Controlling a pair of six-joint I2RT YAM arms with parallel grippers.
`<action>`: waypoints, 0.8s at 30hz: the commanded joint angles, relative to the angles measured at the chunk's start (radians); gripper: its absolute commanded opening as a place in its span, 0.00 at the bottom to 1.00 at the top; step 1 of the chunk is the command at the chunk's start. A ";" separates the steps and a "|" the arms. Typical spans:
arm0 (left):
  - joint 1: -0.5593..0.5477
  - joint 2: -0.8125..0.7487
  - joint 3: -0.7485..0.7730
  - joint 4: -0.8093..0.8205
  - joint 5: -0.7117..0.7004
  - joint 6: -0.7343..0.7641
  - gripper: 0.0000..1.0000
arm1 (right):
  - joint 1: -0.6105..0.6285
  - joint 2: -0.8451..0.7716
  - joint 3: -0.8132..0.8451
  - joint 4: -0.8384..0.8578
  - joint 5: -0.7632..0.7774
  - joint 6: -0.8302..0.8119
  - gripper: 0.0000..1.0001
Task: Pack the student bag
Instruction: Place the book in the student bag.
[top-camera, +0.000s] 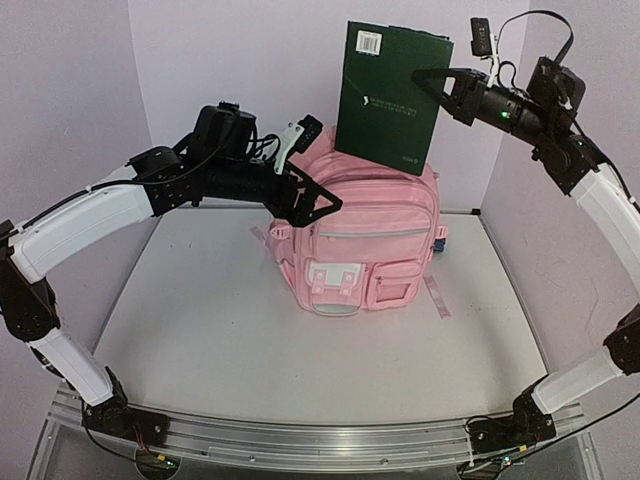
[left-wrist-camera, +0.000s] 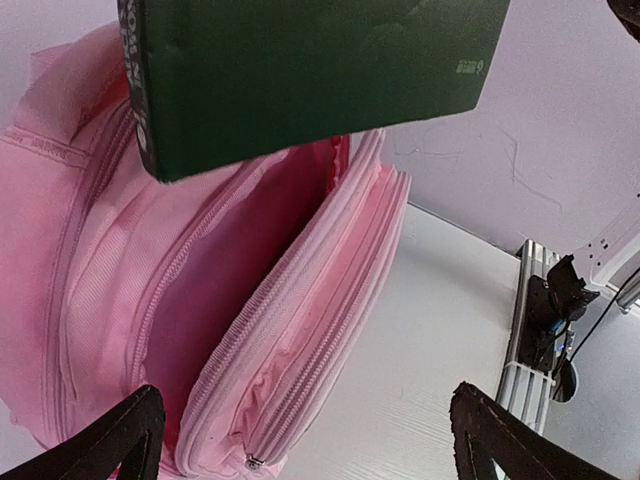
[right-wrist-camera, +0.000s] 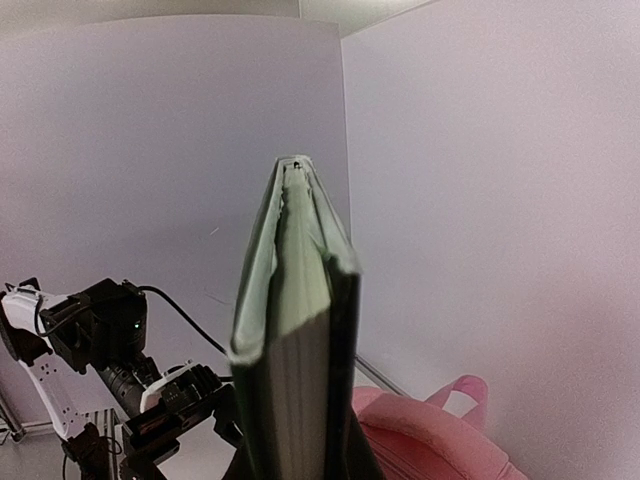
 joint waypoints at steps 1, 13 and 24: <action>0.005 0.008 0.067 -0.008 -0.037 0.055 1.00 | -0.013 0.002 0.062 0.116 -0.053 0.022 0.00; 0.004 0.075 0.067 -0.102 0.172 0.045 1.00 | -0.110 0.038 0.060 0.110 -0.233 0.043 0.00; 0.004 0.039 -0.059 -0.148 0.333 0.033 0.89 | -0.183 0.069 0.077 -0.004 -0.433 -0.033 0.00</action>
